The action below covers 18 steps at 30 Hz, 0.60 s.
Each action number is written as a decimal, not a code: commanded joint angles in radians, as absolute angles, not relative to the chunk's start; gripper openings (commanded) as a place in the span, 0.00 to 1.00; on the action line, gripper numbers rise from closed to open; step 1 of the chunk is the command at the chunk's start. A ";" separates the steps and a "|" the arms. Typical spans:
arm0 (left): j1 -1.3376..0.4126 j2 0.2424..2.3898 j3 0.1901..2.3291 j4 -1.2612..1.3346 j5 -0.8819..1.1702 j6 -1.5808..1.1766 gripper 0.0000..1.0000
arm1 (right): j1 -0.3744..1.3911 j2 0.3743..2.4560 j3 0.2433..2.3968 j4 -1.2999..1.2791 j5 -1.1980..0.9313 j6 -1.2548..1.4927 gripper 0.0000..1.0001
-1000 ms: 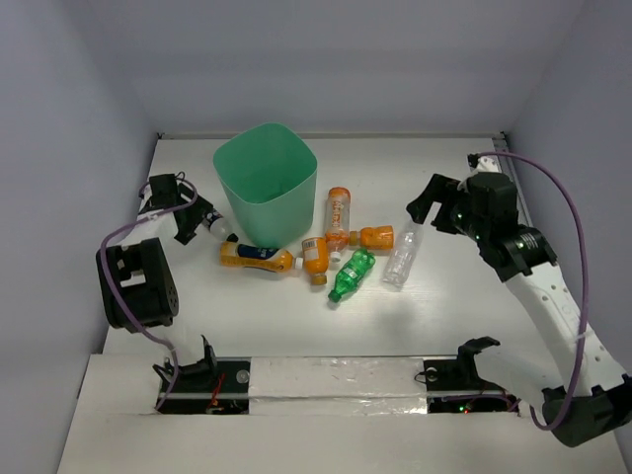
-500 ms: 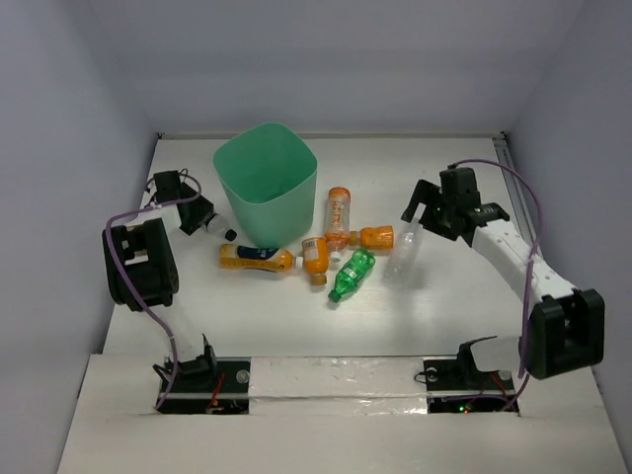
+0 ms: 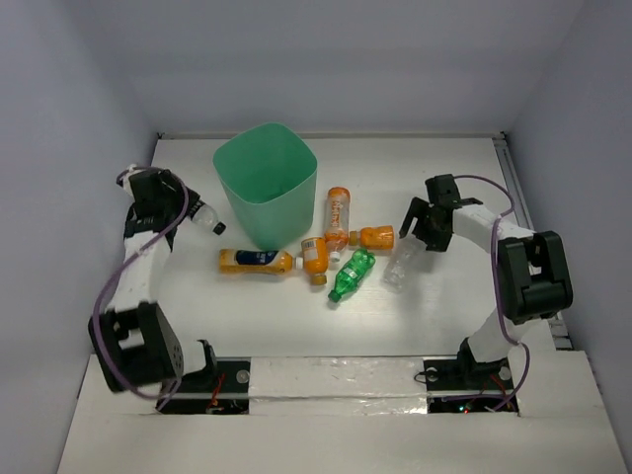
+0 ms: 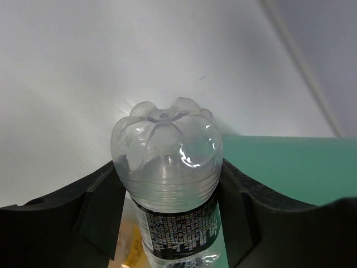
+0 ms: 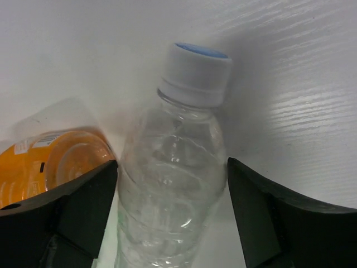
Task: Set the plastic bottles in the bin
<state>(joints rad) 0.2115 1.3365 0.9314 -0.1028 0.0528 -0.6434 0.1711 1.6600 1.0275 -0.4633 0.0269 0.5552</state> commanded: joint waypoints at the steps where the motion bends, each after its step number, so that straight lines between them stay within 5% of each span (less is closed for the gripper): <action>1: 0.218 1.159 0.917 -0.159 0.029 -0.620 0.33 | 0.169 1.667 1.101 -0.442 0.060 0.577 0.82; 8: 0.218 0.933 1.064 -0.268 0.028 -0.603 0.33 | 0.169 1.617 1.103 -0.482 0.122 0.591 0.65; 18: -0.092 1.122 1.465 -0.149 -0.020 -0.663 0.30 | 0.169 1.155 1.083 -0.492 0.009 0.643 0.60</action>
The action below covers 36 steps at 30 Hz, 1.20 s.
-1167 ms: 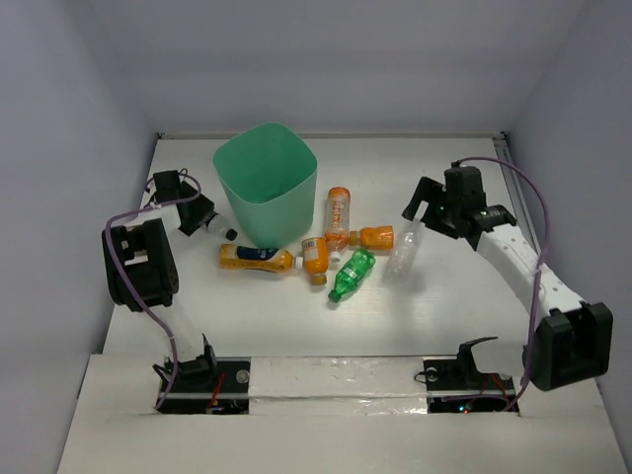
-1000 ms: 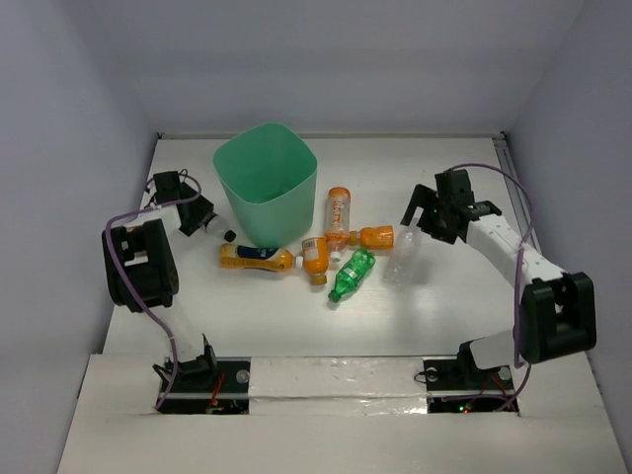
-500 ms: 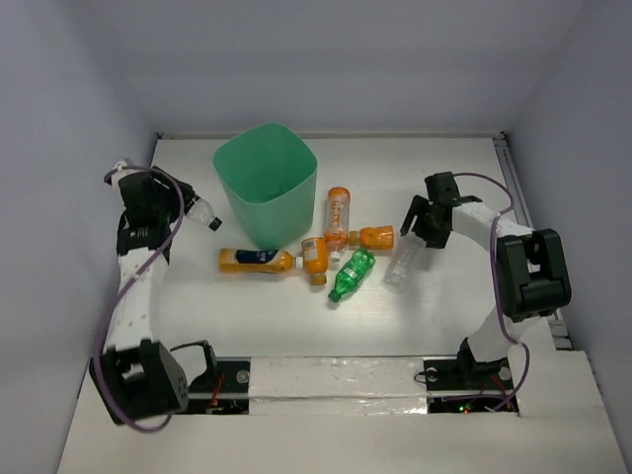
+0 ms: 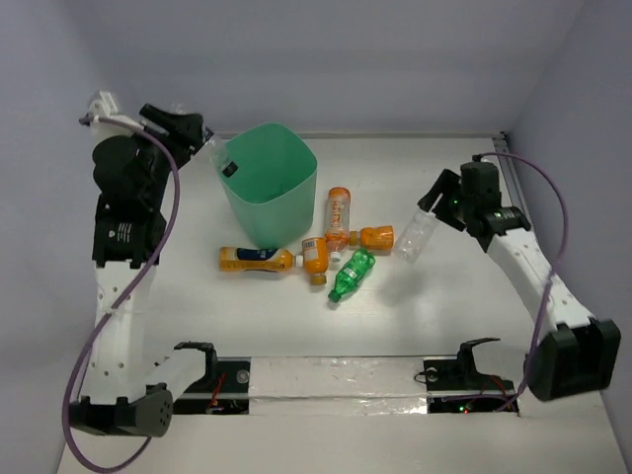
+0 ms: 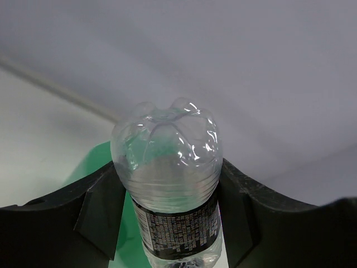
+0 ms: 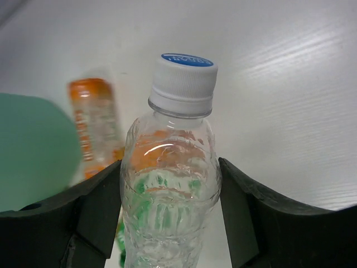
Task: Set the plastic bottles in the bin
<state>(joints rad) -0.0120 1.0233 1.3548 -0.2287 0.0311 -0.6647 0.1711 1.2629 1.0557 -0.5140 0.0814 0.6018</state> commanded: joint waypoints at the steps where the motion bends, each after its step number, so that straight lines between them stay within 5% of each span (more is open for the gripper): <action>1: -0.116 1.152 1.495 -0.141 -0.053 -0.649 0.30 | 0.169 1.134 1.097 -0.495 -0.027 0.647 0.60; 8: -0.244 1.356 1.566 -0.049 -0.215 -0.500 0.36 | 0.253 1.097 1.335 -0.473 -0.072 0.698 0.60; 9: -0.268 1.382 1.565 -0.037 -0.230 -0.480 0.40 | 0.271 1.110 1.370 -0.465 -0.066 0.703 0.60; 10: -0.268 1.393 1.562 -0.035 -0.253 -0.448 0.61 | 0.311 1.152 1.406 -0.457 -0.054 0.706 0.61; 13: -0.278 1.410 1.581 -0.077 -0.244 -0.437 0.84 | 0.374 1.273 1.567 -0.448 -0.038 0.710 0.62; 16: -0.278 1.353 1.578 -0.094 -0.235 -0.431 0.91 | 0.462 1.374 1.742 -0.430 -0.003 0.707 0.63; 22: -0.278 1.176 1.524 -0.258 -0.249 -0.457 0.91 | 0.603 1.656 2.049 -0.381 0.087 0.651 0.64; 30: -0.140 0.820 1.108 -0.472 -0.086 -0.675 0.78 | 0.747 1.977 2.394 -0.383 0.261 0.448 0.70; 36: -0.140 0.658 0.850 -0.575 -0.028 -0.833 0.75 | 0.779 2.045 2.449 -0.422 0.256 0.377 1.00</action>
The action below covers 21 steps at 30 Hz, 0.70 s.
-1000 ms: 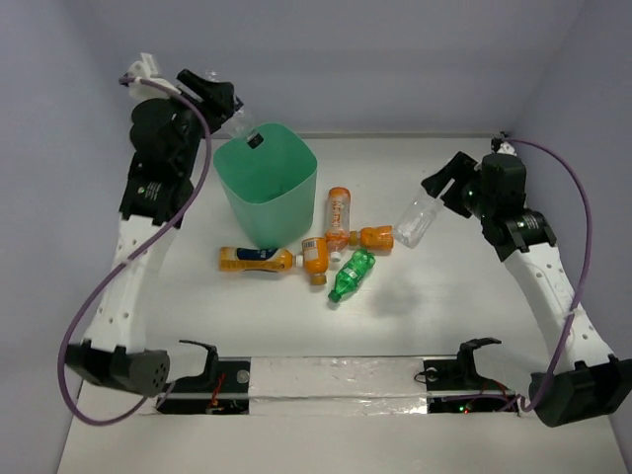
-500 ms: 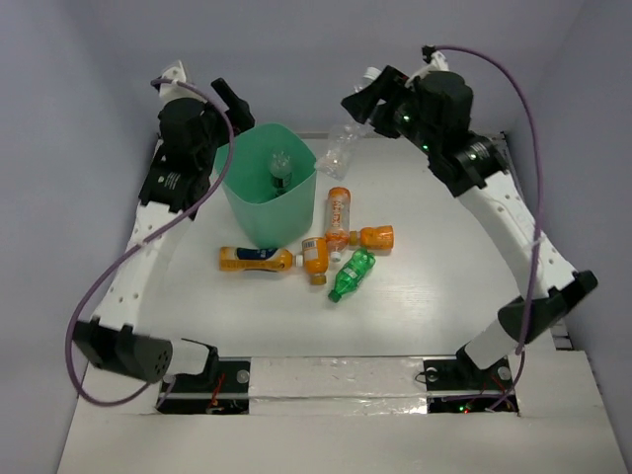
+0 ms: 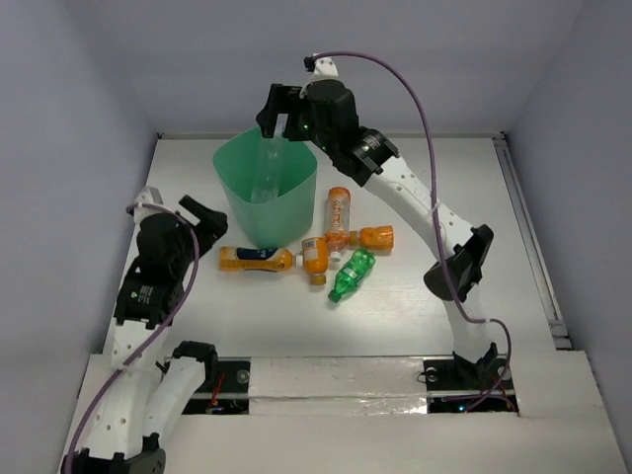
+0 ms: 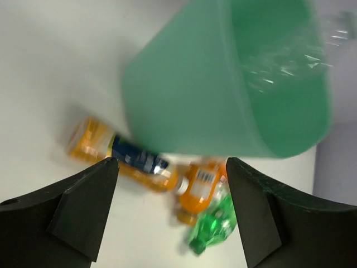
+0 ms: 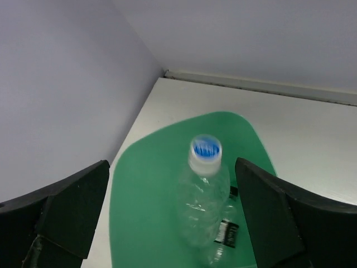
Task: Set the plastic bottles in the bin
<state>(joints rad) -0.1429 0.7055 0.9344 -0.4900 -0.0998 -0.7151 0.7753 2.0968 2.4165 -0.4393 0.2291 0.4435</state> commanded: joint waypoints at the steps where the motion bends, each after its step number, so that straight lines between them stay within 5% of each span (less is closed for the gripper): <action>1: -0.140 0.643 0.813 -0.575 -0.006 -0.863 0.76 | 0.779 2.031 2.433 -0.420 0.250 0.373 1.00; 4: -0.140 0.591 0.660 -0.534 0.052 -0.983 0.93 | 0.779 1.958 2.351 -0.446 0.250 0.353 1.00; 6: -0.140 0.583 0.556 -0.473 0.093 -1.046 0.95 | 0.779 1.842 2.248 -0.451 0.270 0.345 0.93; 7: -0.140 0.589 0.523 -0.451 0.118 -1.069 0.96 | 0.779 1.786 2.082 -0.434 0.275 0.345 0.69; 8: -0.140 0.595 0.471 -0.428 0.129 -1.092 0.95 | 0.779 1.726 1.984 -0.378 0.278 0.348 0.55; 10: -0.140 0.615 0.437 -0.344 0.147 -1.153 0.96 | 0.779 1.539 1.705 -0.318 0.272 0.365 0.32; 11: -0.140 0.623 0.425 -0.324 0.149 -1.173 0.96 | 0.779 1.482 1.622 -0.287 0.255 0.385 0.32; 16: -0.140 0.663 0.426 -0.259 0.039 -1.215 0.97 | 0.779 1.156 1.226 -0.291 0.207 0.454 0.44; 21: -0.140 0.753 0.379 -0.151 0.015 -1.282 0.97 | 0.779 0.985 0.924 -0.328 0.216 0.546 0.84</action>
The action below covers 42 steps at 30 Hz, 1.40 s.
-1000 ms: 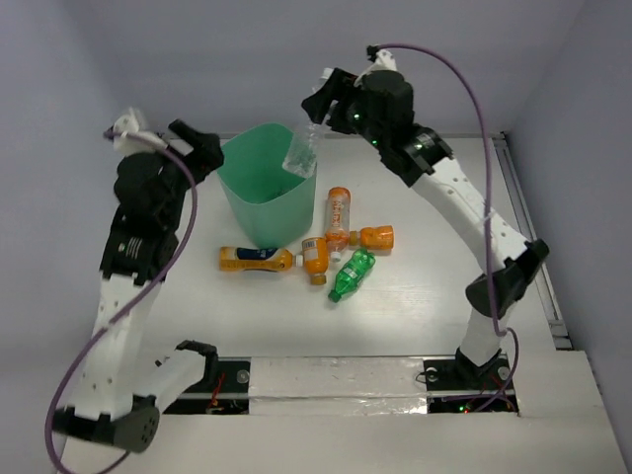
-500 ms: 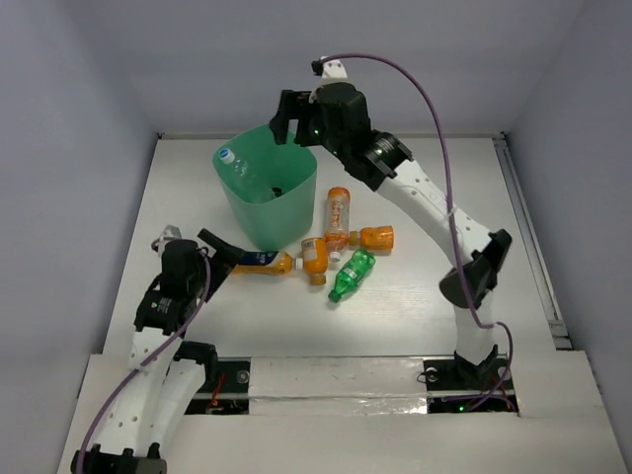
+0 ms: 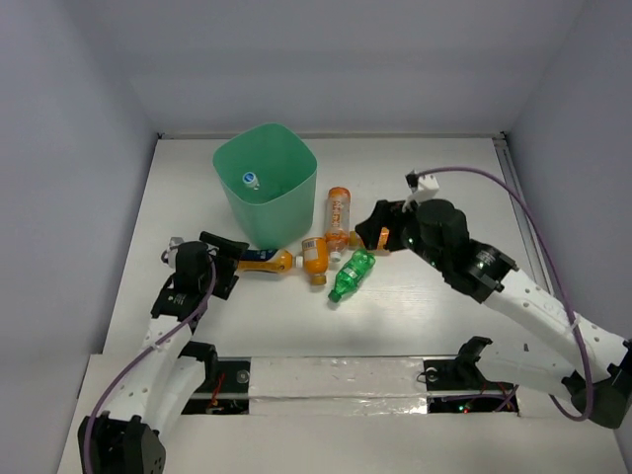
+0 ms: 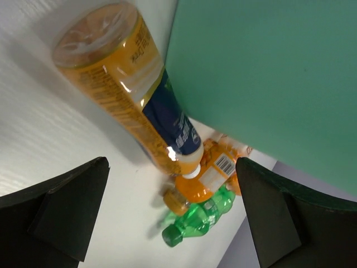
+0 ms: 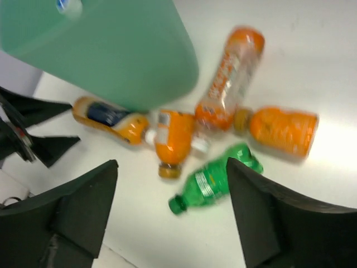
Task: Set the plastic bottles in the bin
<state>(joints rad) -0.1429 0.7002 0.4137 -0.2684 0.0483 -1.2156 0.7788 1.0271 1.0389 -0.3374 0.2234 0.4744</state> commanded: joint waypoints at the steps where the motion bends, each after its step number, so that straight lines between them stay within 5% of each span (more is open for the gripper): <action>1: -0.140 0.773 0.370 -0.138 0.018 -1.290 0.98 | 0.779 0.968 0.896 -0.328 0.216 0.558 0.86; 12: -0.140 0.966 0.417 -0.065 -0.083 -1.275 0.97 | 0.779 0.894 0.799 -0.351 0.178 0.627 0.92; 21: -0.140 1.147 0.400 0.040 -0.120 -1.247 0.84 | 0.779 1.046 0.753 -0.391 0.195 0.753 1.00; 25: -0.140 1.094 0.388 0.011 -0.127 -1.204 0.66 | 0.779 1.201 0.820 -0.385 0.210 0.787 1.00; 39: -0.184 0.605 0.417 -0.360 0.038 -1.007 0.52 | 0.686 1.523 0.859 -0.229 0.233 0.873 0.99; 42: -0.193 0.548 0.506 -0.357 0.152 -0.922 0.48 | 0.676 1.537 0.831 -0.210 0.230 0.887 0.85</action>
<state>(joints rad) -0.1844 0.5831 0.3904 -0.3241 0.0410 -1.0313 0.6861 1.5257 0.8474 -0.2535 0.2043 0.8539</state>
